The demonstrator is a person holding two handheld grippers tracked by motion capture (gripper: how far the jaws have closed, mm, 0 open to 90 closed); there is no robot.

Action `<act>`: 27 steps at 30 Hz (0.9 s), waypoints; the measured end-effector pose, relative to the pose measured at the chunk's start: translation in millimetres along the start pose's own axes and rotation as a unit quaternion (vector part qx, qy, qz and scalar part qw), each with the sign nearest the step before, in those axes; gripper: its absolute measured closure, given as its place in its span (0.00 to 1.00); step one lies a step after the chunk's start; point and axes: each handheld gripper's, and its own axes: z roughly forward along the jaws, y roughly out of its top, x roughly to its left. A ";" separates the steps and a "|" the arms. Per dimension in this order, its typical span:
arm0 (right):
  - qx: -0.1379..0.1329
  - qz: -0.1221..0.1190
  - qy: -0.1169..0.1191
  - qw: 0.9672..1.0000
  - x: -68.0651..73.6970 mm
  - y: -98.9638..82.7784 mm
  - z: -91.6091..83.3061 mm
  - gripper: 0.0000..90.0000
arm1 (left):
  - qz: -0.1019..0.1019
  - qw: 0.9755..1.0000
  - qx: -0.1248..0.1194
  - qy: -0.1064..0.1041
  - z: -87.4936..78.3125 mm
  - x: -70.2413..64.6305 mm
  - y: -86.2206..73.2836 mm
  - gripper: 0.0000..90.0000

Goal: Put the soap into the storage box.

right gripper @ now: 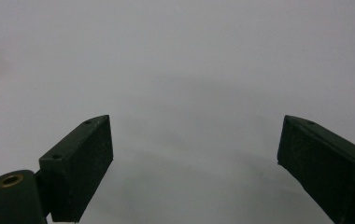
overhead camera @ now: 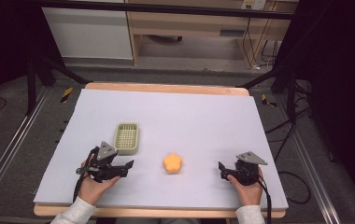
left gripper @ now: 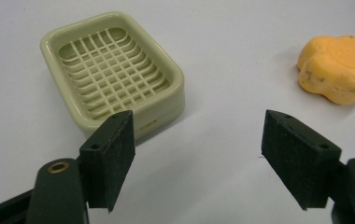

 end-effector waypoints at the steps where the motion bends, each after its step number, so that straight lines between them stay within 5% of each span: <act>1: 0.001 0.001 0.000 1.000 0.0 0.0 0.0 0.12 | 0.002 1.000 0.000 0.000 -0.2 -0.2 0.8 0.29; 27: 0.002 0.001 0.003 1.000 -0.5 -0.1 0.4 0.13 | 0.031 0.999 0.011 -0.033 16.9 -28.3 25.9 0.28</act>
